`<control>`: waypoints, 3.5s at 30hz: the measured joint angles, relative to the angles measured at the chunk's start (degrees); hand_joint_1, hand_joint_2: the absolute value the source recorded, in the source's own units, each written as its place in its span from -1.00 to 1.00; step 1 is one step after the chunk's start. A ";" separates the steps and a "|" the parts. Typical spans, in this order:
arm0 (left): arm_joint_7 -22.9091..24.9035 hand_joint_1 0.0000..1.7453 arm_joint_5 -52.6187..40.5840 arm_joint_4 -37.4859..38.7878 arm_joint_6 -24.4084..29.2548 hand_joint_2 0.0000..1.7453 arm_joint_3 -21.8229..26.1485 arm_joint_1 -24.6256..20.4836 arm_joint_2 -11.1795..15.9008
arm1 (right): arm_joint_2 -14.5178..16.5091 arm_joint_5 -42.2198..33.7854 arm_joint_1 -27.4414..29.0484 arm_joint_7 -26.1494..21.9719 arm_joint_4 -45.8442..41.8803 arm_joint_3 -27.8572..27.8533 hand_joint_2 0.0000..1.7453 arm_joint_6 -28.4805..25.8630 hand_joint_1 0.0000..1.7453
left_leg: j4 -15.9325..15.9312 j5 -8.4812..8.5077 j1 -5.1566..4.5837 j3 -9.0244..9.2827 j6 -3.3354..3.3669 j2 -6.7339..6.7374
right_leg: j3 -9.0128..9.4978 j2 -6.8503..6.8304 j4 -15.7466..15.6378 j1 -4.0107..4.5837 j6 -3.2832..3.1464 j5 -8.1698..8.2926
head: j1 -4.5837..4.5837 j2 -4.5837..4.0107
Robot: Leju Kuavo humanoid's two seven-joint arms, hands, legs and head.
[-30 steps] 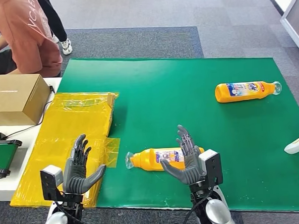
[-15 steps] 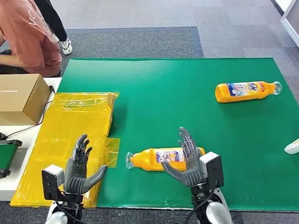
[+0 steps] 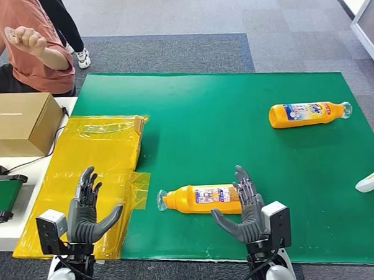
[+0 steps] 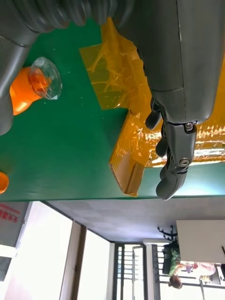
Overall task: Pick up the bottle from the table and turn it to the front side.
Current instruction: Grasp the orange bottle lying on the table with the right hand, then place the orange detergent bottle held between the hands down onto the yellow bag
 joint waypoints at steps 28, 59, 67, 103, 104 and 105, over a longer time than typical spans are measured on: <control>1.87 -1.00 -5.67 -7.55 -8.52 1.00 4.75 2.20 -4.01 | -4.13 80.03 -7.43 28.50 12.21 0.25 1.00 -4.31 -1.00 | 0.00 0.03 0.00 0.02 -0.01 0.00 | 0.03 0.00 0.01 0.01 -0.01 0.04 | -0.01 0.01; 0.23 -1.00 -2.35 -7.76 -13.30 1.00 1.89 -0.30 -3.74 | -0.55 38.29 -24.68 7.37 31.77 3.19 1.00 11.71 1.00 | 0.00 0.12 0.03 0.33 -0.05 0.01 | 0.28 -0.01 0.00 0.03 -0.05 0.17 | -0.01 0.00; -1.50 -1.00 -0.55 -7.24 -11.07 1.00 1.96 -0.22 -3.04 | 0.10 3.09 -17.75 -0.18 18.78 -5.13 1.00 19.05 1.00 | 0.00 0.08 0.02 0.25 -0.02 -0.01 | 0.23 -0.01 0.00 0.01 -0.02 0.13 | 0.00 0.00; 13.92 1.00 -4.61 2.19 -19.23 1.00 -19.65 -23.74 3.57 | 4.23 28.75 -18.73 -2.22 24.71 12.71 1.00 -3.30 1.00 | 0.00 0.12 0.03 0.17 -0.05 0.01 | 0.13 0.01 0.02 0.02 -0.03 0.14 | 0.00 0.00; 13.93 1.00 -4.81 2.28 -19.03 1.00 -19.76 -23.75 3.71 | 4.22 28.75 -18.74 -2.11 24.72 12.69 1.00 -3.39 1.00 | 0.00 0.12 0.03 0.16 -0.05 0.01 | 0.13 0.00 0.02 0.02 -0.03 0.14 | 0.00 0.00; 13.93 1.00 -4.91 2.33 -18.89 1.00 -19.85 -23.77 3.82 | 4.22 28.75 -18.74 -2.00 24.72 12.66 1.00 -3.52 1.00 | 0.00 0.12 0.02 0.16 -0.05 0.01 | 0.13 0.00 0.02 0.02 -0.03 0.14 | 0.00 0.00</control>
